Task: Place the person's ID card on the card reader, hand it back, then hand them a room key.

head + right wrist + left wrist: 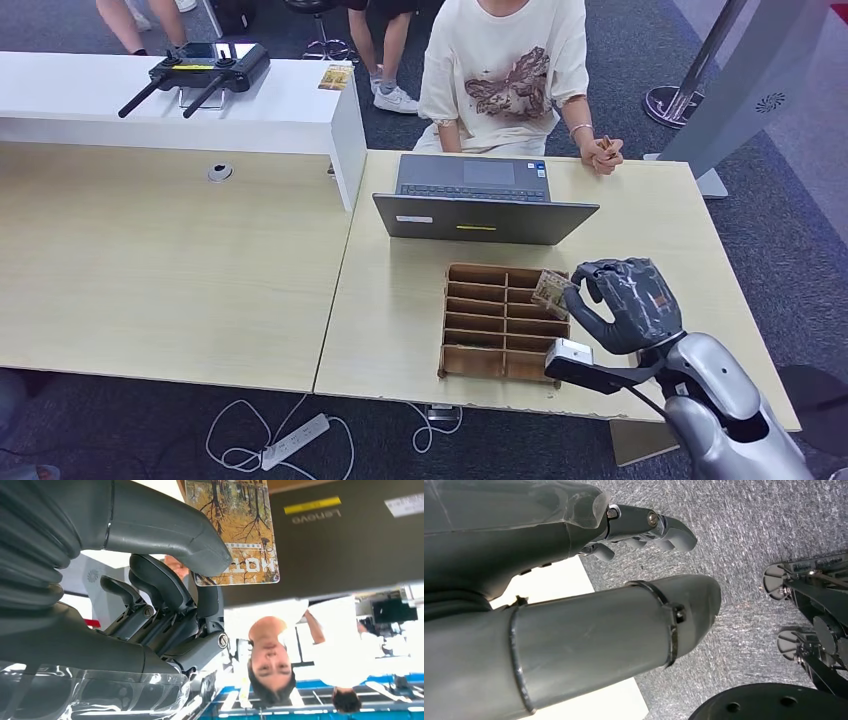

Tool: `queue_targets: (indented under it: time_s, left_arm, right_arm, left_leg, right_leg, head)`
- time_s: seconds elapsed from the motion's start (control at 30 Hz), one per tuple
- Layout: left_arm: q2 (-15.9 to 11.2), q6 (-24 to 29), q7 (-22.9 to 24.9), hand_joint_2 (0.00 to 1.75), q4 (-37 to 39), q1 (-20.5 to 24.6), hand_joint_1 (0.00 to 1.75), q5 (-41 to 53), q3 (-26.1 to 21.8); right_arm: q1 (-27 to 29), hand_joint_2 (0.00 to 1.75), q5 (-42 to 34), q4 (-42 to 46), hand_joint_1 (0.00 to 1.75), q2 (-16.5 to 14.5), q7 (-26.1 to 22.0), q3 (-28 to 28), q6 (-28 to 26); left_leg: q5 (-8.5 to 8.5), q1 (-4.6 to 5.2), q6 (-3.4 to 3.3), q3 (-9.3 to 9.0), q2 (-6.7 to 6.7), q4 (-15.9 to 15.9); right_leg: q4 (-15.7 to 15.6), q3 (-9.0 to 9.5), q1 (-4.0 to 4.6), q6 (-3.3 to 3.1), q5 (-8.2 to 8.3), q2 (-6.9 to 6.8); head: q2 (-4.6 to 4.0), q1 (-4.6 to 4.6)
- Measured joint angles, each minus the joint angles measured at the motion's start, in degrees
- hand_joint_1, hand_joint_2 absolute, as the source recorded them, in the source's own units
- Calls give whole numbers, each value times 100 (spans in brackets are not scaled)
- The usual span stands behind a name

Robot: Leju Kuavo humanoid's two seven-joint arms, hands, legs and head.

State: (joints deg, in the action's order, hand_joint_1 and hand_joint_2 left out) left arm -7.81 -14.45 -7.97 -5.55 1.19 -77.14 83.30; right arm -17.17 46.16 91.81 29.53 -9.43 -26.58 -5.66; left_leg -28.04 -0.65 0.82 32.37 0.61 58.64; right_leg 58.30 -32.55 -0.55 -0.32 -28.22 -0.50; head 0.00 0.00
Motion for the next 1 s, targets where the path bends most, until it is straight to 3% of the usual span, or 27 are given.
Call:
queue_targets:
  time_s: [0.6, 1.0]
  left_arm:
    - [11, 3, -10, 0, 0, 13, 0, 136, 0]
    - [-33, 9, 57, 0, 0, 98, 0, 253, 13]
  right_arm:
    - [-582, 175, 290, 261, 175, -254, 56, 185, -456]
    - [-1941, 175, 185, -279, 175, -479, 205, 153, 8]
  left_leg:
    - [3, 0, 4, -1, 0, 0]
    - [12, 0, 4, 0, 0, 0]
  right_leg:
    - [2, 0, 0, 0, 2, 1]
    - [5, 0, 0, -3, 10, 0]
  head:
    - [0, -1]
    - [0, -1]
